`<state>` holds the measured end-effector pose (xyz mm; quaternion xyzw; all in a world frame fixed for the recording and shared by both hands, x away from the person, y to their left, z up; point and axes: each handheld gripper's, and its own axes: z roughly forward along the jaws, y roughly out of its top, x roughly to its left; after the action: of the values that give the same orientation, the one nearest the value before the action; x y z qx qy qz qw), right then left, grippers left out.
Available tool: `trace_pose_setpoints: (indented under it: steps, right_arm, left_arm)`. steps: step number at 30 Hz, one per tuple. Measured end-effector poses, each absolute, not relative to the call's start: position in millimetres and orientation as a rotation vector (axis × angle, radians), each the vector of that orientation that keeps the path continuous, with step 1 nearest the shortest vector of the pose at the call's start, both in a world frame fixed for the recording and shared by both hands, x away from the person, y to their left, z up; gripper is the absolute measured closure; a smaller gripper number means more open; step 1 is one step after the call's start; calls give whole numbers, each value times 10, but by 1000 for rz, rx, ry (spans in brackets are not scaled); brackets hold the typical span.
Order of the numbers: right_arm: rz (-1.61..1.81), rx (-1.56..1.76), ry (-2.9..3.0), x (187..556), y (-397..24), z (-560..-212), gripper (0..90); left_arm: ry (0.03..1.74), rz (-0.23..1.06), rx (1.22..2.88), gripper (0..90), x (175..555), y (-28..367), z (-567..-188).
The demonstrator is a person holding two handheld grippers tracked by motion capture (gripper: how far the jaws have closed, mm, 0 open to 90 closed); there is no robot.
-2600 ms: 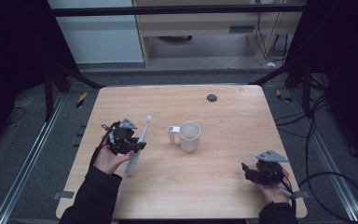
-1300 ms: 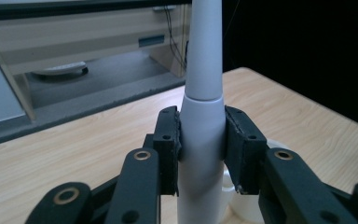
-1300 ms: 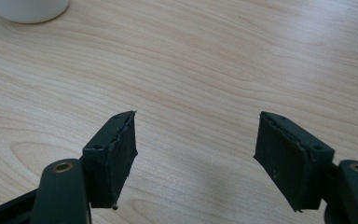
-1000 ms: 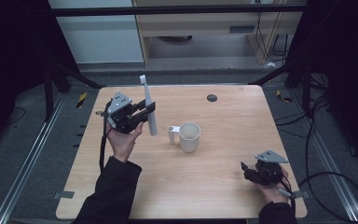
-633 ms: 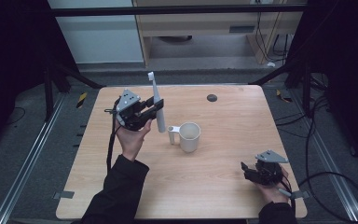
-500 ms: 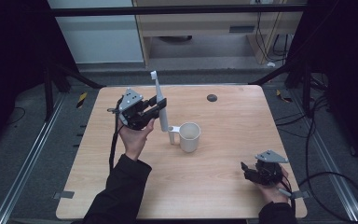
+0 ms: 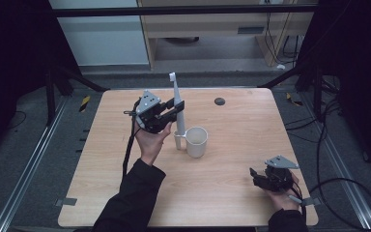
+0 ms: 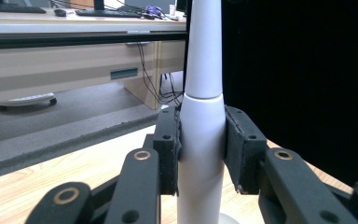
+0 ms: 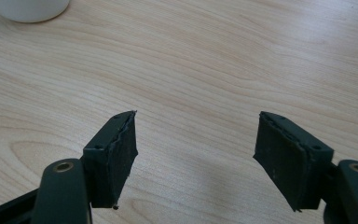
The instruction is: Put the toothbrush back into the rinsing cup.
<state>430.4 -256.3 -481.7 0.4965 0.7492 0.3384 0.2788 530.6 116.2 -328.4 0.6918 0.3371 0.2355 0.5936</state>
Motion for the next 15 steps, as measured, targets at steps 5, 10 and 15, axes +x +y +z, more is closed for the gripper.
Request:
trace_pose_setpoints:
  steps: [5, 10, 15]
  right_arm:
    - [907, 1335, 2010, 4304, -2567, -4817, 293]
    - [910, 1338, 2009, 4303, -2569, -4819, 294]
    - [911, 1340, 2009, 4303, -2574, -4820, 294]
  left_arm:
    - [774, 538, 1613, 672, 5336, 1078, -3298]
    - [770, 527, 1623, 671, 5371, 1003, -3340]
    - [772, 528, 1636, 671, 5411, 944, -3393]
